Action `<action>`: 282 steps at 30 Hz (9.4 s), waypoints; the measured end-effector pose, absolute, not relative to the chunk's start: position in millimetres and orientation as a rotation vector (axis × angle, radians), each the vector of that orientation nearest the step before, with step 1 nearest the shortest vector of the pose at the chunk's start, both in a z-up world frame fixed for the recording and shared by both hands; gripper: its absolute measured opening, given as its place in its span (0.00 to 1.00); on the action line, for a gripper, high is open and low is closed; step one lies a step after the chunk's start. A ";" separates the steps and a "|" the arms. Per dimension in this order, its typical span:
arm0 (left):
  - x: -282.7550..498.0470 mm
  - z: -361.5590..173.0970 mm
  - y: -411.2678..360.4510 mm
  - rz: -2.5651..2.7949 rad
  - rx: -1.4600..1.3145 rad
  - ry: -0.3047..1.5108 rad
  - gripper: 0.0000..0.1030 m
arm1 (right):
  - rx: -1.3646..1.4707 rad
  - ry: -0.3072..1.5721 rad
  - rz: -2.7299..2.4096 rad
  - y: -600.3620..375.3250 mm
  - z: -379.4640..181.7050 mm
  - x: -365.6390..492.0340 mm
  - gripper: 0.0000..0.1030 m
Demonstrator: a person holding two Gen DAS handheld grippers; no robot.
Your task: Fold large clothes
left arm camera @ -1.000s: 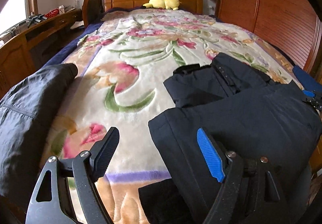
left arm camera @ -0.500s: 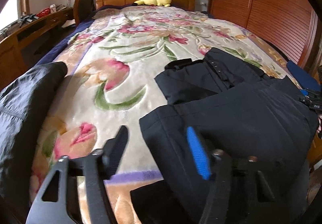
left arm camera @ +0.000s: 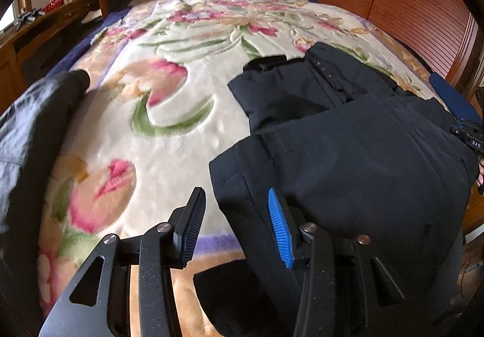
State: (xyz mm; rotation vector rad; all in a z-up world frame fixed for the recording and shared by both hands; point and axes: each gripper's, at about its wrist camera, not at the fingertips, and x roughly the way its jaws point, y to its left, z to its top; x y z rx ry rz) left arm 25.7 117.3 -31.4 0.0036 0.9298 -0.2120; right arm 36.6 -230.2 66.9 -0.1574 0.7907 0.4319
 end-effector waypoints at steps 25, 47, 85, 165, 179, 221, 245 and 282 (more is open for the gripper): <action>2.6 52.3 96.2 -0.236 0.057 0.641 0.05 | -0.204 0.505 0.373 -223.0 117.6 -6.7 0.03; 195.3 37.6 84.3 -0.046 0.203 0.658 0.05 | -0.309 0.614 0.151 -188.7 66.6 188.2 0.03; 9.5 -0.7 113.7 -0.120 0.030 0.670 0.75 | -0.142 0.594 0.334 -179.9 61.3 9.0 0.73; 25.3 103.9 -82.9 -0.526 0.217 0.466 0.09 | -0.046 0.573 0.334 -214.8 46.9 -38.7 0.73; 36.7 89.9 -175.9 -0.603 0.236 0.539 0.11 | -0.014 0.556 0.227 -253.2 51.8 -60.9 0.73; 34.2 35.3 112.9 -0.232 -0.098 0.522 0.80 | -0.319 0.553 0.591 -40.7 136.4 24.8 0.73; 31.1 23.8 47.5 -0.367 -0.026 0.528 0.80 | -0.165 0.637 0.232 -191.2 137.3 -17.3 0.09; 33.3 17.1 30.8 -0.351 -0.019 0.526 0.80 | -0.051 0.932 0.413 -146.7 114.5 171.6 0.36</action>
